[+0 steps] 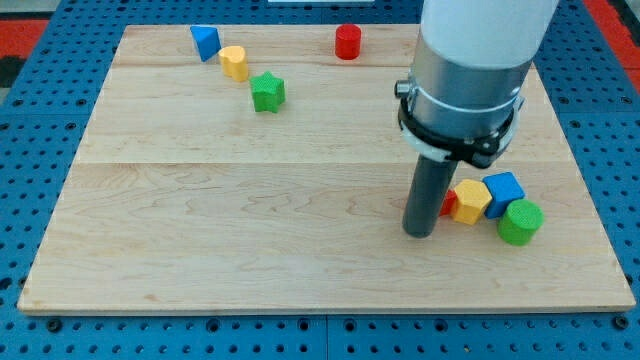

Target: Push the green star downwards of the board

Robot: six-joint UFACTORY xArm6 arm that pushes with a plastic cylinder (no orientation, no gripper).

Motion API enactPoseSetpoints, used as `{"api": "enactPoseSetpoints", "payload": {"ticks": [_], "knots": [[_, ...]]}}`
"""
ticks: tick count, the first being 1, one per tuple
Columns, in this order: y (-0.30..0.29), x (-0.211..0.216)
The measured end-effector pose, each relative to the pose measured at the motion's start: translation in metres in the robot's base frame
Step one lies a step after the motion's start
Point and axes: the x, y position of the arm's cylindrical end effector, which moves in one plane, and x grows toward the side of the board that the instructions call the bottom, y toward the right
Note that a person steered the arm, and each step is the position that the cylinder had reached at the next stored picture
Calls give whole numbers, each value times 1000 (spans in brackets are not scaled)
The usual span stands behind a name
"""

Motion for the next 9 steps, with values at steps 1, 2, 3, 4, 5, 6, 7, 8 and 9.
{"api": "enactPoseSetpoints", "payload": {"ticks": [1,2,3,4,5,6,7,8,9], "knots": [[-103,15],[-183,7],[-192,-48],[-192,-119],[-198,-174],[-170,-225],[-115,-227],[-90,-251],[-49,-257]]}}
